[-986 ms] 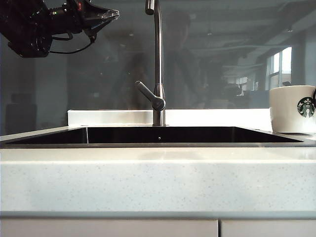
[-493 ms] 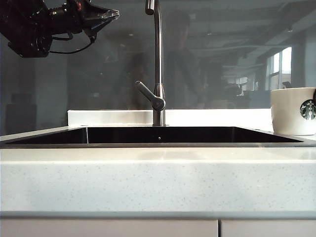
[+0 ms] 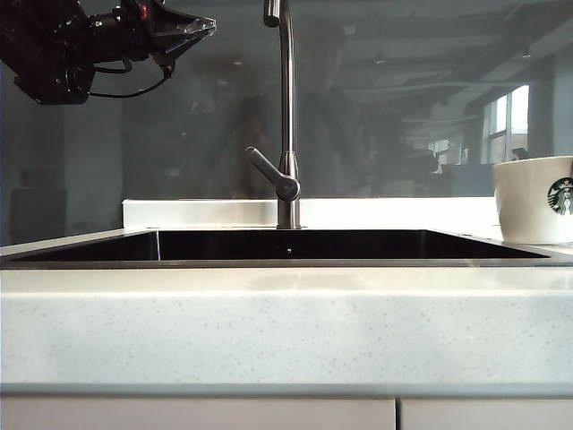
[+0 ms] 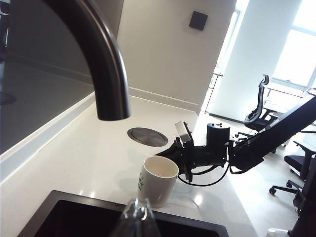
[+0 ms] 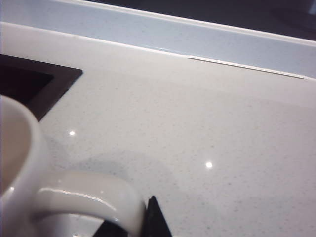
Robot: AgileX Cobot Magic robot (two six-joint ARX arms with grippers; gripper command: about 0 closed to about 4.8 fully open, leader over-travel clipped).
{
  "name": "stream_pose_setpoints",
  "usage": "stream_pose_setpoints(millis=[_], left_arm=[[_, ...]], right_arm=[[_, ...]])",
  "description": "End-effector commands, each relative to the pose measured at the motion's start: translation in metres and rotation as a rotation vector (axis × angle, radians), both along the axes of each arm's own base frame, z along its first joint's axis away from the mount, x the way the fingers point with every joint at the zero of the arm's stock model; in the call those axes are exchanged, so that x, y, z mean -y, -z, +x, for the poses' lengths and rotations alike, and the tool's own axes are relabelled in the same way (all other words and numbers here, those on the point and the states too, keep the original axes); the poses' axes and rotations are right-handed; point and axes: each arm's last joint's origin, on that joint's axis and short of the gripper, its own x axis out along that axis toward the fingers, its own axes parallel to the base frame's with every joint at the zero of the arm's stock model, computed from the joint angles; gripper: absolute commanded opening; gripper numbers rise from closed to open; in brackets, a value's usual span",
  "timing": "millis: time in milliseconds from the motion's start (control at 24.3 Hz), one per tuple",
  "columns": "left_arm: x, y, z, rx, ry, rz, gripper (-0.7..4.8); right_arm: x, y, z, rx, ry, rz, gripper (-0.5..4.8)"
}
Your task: Pick up the mug next to the sink, go to the faucet to get some water, pour the water into the sink, and finally put the mug back to its place.
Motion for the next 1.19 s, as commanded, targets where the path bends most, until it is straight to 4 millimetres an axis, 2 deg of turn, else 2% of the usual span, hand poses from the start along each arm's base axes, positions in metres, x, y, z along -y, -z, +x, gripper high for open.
stream_pose_setpoints(millis=[41, 123, 575, 699, 781, 945, 1192], left_arm=[[0.000, -0.005, -0.003, 0.018, 0.000, 0.000, -0.02], [0.000, -0.005, -0.003, 0.018, 0.000, 0.000, -0.02], [0.000, -0.005, -0.003, 0.018, 0.000, 0.000, -0.02], [0.000, -0.005, -0.003, 0.018, 0.000, 0.000, -0.02], [0.000, -0.005, -0.003, 0.018, 0.000, 0.000, -0.02], [0.000, -0.005, -0.003, 0.018, 0.000, 0.000, -0.02], [0.000, -0.005, -0.003, 0.018, 0.000, 0.000, -0.02]], right_arm=[[0.004, -0.010, 0.000, 0.052, 0.009, -0.008, 0.71], [0.004, -0.009, 0.000, 0.051, 0.005, -0.007, 0.91], [0.002, -0.007, -0.001, 0.024, -0.001, 0.003, 0.91], [0.000, -0.007, 0.000, 0.023, -0.008, 0.003, 1.11], [-0.001, -0.005, 0.000, 0.003, -0.010, 0.010, 1.50], [-0.001, -0.002, -0.001, -0.026, -0.006, 0.018, 1.50], [0.000, -0.018, -0.010, -0.023, 0.064, -0.002, 1.54]])
